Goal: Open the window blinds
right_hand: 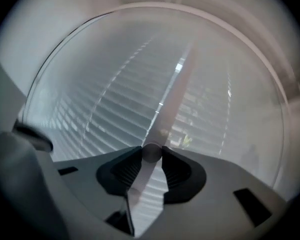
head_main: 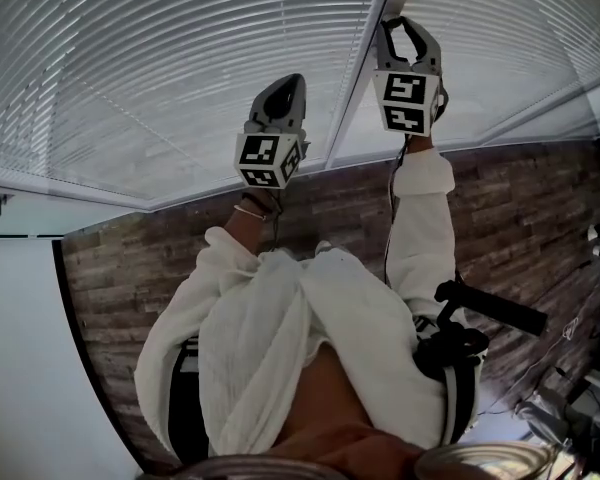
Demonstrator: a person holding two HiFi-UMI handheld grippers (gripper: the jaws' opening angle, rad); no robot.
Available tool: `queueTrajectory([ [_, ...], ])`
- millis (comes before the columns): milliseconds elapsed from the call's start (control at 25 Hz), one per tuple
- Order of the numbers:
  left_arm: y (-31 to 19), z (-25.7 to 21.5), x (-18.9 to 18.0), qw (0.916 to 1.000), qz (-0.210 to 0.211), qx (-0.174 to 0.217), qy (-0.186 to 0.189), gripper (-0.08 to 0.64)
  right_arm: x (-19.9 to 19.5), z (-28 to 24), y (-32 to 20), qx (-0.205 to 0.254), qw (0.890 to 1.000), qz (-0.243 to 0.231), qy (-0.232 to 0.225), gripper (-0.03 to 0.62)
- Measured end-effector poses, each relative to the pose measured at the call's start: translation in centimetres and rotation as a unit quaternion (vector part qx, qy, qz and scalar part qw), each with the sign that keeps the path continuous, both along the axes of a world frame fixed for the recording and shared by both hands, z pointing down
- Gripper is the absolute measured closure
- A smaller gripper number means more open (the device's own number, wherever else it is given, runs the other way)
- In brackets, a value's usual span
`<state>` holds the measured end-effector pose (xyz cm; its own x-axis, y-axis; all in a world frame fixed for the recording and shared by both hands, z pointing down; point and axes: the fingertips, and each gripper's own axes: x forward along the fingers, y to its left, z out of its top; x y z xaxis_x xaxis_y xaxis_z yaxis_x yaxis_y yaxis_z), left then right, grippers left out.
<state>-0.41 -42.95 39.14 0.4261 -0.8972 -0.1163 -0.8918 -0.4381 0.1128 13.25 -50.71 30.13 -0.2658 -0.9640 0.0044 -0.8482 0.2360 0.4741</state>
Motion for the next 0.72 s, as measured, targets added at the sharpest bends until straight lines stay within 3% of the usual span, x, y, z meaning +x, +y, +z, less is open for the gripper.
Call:
queueTrajectory([
  [40, 0.0, 0.0, 0.1, 1.0000, 0.001, 0.000, 0.001, 0.561, 0.4, 0.2, -0.1, -0.034, 0.994, -0.019, -0.104, 0.462],
  [120, 0.3, -0.4, 0.4, 1.0000, 0.004, 0.006, 0.003, 0.561, 0.8, 0.3, -0.3, -0.094, 0.954, -0.051, -0.280, 0.462],
  [200, 0.7, -0.7, 0.7, 0.9999, 0.007, 0.011, 0.002, 0.561, 1.0, 0.4, -0.4, -0.122, 0.921, -0.061, -0.366, 0.462],
  [240, 0.8, -0.7, 0.7, 0.9999, 0.008, 0.012, 0.001, 0.561, 0.9, 0.4, -0.5, -0.126, 0.916, -0.057, -0.376, 0.462],
  [280, 0.9, -0.7, 0.6, 0.9999, 0.008, 0.012, 0.001, 0.561, 0.9, 0.3, -0.5, -0.123, 0.923, -0.049, -0.362, 0.462],
  [320, 0.9, -0.6, 0.5, 0.9999, 0.007, 0.012, 0.001, 0.561, 0.8, 0.3, -0.5, -0.113, 0.940, -0.037, -0.320, 0.462],
  [400, 1.0, -0.4, 0.2, 0.9999, 0.007, 0.009, 0.000, 0.561, 0.6, 0.2, -0.3, -0.073, 0.985, 0.002, -0.160, 0.465],
  [440, 1.0, -0.2, 0.1, 1.0000, 0.006, 0.007, -0.001, 0.561, 0.4, 0.1, -0.2, -0.047, 0.997, 0.022, -0.061, 0.465],
  [480, 0.9, -0.1, -0.1, 1.0000, 0.004, 0.004, -0.002, 0.561, 0.2, 0.1, -0.2, -0.024, 0.999, 0.036, 0.031, 0.465],
  [520, 0.8, 0.1, -0.2, 1.0000, 0.003, 0.002, -0.002, 0.561, 0.1, 0.1, -0.2, -0.005, 0.994, 0.043, 0.103, 0.466],
  [560, 0.6, 0.2, -0.3, 1.0000, 0.001, 0.000, -0.001, 0.561, -0.1, 0.2, -0.3, 0.007, 0.988, 0.044, 0.147, 0.465],
  [600, 0.4, 0.3, -0.4, 1.0000, 0.001, -0.002, -0.001, 0.561, -0.1, 0.3, -0.4, 0.011, 0.987, 0.038, 0.154, 0.465],
  [640, 0.3, 0.4, -0.4, 1.0000, 0.000, -0.003, 0.000, 0.561, -0.1, 0.3, -0.5, 0.004, 0.993, 0.025, 0.117, 0.465],
  [680, 0.2, 0.3, -0.4, 1.0000, 0.001, -0.003, 0.001, 0.561, 0.0, 0.3, -0.6, -0.013, 0.999, 0.005, 0.037, 0.465],
  [720, 0.2, 0.2, -0.3, 1.0000, 0.001, -0.003, 0.001, 0.561, 0.2, 0.2, -0.7, -0.038, 0.996, -0.020, -0.077, 0.465],
])
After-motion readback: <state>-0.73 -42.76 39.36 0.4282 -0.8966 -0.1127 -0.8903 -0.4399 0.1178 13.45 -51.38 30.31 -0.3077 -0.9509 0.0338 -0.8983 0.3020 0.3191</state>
